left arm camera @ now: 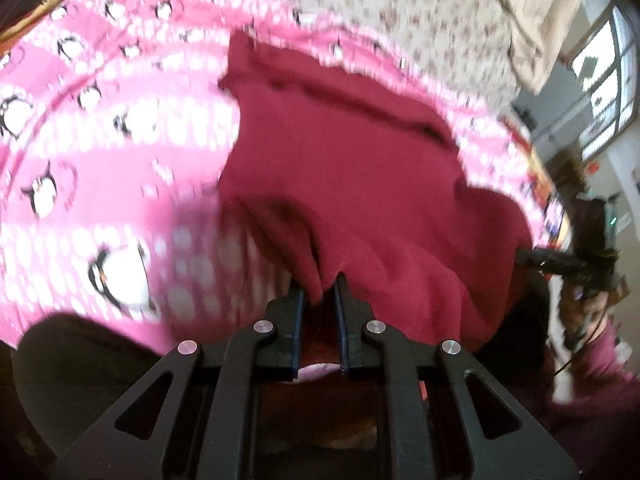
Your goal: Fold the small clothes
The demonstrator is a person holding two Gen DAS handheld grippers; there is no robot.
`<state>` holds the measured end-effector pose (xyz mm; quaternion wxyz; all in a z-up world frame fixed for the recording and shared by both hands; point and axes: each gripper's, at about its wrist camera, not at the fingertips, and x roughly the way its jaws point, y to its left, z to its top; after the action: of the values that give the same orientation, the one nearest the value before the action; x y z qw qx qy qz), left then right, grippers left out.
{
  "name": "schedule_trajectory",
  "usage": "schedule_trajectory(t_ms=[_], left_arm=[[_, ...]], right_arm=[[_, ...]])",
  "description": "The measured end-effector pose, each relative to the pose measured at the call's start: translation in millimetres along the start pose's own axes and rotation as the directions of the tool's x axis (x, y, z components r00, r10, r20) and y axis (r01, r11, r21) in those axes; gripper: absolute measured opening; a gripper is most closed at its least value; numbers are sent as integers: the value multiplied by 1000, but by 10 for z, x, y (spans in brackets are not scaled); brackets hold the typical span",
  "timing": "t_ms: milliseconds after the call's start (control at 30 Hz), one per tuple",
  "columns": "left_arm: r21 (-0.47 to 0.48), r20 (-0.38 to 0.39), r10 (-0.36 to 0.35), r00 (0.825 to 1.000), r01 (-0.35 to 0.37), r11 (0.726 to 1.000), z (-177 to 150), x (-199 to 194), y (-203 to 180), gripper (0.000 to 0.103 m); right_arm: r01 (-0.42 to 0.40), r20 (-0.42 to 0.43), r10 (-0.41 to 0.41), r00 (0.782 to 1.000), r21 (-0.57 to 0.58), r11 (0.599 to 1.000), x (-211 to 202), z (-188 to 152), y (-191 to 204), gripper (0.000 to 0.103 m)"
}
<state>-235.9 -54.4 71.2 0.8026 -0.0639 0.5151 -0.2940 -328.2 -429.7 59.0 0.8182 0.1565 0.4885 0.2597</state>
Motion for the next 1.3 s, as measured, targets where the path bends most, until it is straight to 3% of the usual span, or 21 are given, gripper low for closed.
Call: schedule_trajectory(t_ms=[267, 500, 767, 867, 933, 967, 1033, 1067, 1233, 1300], left_arm=[[-35, 119, -1, 993, 5, 999, 713, -75, 105, 12], [-56, 152, -3, 988, 11, 998, 1564, 298, 115, 11], [-126, 139, 89, 986, -71, 989, 2317, 1028, 444, 10], [-145, 171, 88, 981, -64, 987, 2460, 1069, 571, 11], [-166, 189, 74, 979, -42, 985, 2541, 1016, 648, 20], [-184, 196, 62, 979, -25, 983, 2580, 963, 701, 36], [-192, 222, 36, 974, 7, 981, 2604, 867, 738, 61], [-185, 246, 30, 969, 17, 983, 2599, 798, 752, 67], [-133, 229, 42, 972, -11, 991, 2532, 709, 765, 67], [-129, 213, 55, 976, -28, 991, 2468, 749, 776, 67]], right_arm=[[-58, 191, 41, 981, 85, 995, -260, 498, -213, 12], [-63, 292, 7, 956, 183, 981, -280, 1137, -565, 11], [-18, 289, -100, 952, 378, 925, 46, 1760, -1322, 11], [32, 257, -161, 953, 442, 896, 224, 1899, -1589, 11], [51, 259, -178, 949, 431, 901, 213, 1954, -1611, 15], [63, 272, -191, 943, 418, 906, 168, 1967, -1571, 20], [95, 308, -219, 926, 370, 924, 36, 1968, -1460, 48], [110, 323, -229, 918, 347, 931, -44, 1946, -1408, 54], [297, 301, -342, 890, 187, 936, -148, 1914, -1182, 59], [339, 256, -371, 893, 159, 927, -47, 1925, -1207, 59]])
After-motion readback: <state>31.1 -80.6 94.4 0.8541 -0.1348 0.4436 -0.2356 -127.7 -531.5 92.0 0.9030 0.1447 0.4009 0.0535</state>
